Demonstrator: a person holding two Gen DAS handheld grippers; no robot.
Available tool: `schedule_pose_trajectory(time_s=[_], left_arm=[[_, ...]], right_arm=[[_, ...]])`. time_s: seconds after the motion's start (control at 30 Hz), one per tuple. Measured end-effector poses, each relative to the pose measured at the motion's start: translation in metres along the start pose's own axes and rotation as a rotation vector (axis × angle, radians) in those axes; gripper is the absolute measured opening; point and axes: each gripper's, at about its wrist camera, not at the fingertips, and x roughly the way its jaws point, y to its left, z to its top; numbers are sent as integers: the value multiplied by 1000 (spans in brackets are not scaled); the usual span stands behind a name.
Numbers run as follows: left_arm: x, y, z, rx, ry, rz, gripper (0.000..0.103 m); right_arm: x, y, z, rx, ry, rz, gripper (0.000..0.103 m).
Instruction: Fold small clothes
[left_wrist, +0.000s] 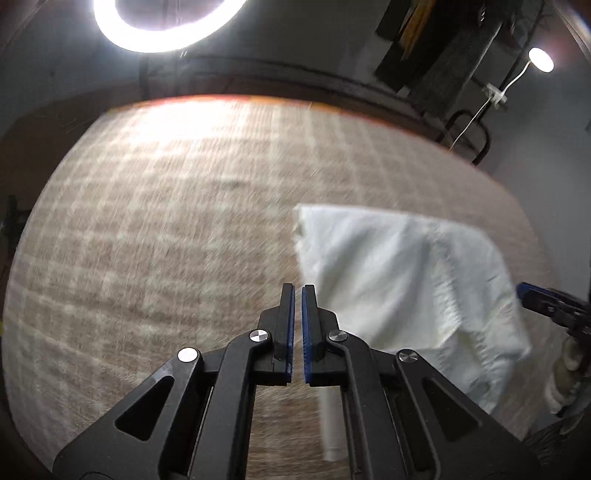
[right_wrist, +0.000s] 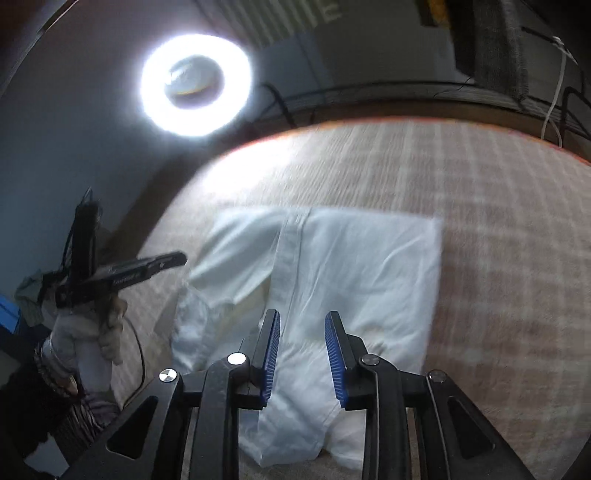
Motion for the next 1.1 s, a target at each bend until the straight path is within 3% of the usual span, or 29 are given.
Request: schedule_pose_trajectory(time_s=[0.1,0.2,0.33,0.53,0.6,0.7,0.8,0.83,0.87,0.9,0.93,0.97,1.1], left_arm=[[4,-23,9,29,-3,-77,1],[23,-45,10,80,46,-112,1],[52,-54,4,128,99,-60,1],[58,-44,-4,183,83,29,1],[52,-36,-4,172,69,70,1],[37,-26,-3,141,41,57,1],[27,-11,-3,55,53,-10,1],[22,-3,-3,10,58,-27,2],[19,2,-3,-19,61,-40,4],[16,11,-4,-71,68,-68,18],[13,19,-4,-121,71,-104,41],[9,27,-7,-167,68,-144,55],[16,47,-16,-328,101,-243,54]], right_arm=[[3,-17,8,67,-26,-32,28],[19,-22,17,91,-9,-41,27],[30,-24,17,72,30,-66,27],[42,-42,11,57,107,-137,20],[42,-42,11,44,107,-155,20],[30,-39,13,39,84,-156,21],[13,-41,11,50,49,-140,25],[8,-45,11,59,41,-144,30],[4,-49,10,71,34,-143,36],[1,-51,9,87,29,-139,40],[-4,-58,7,111,23,-128,43],[-9,-63,5,140,19,-108,46],[-6,-87,-7,261,27,23,59]])
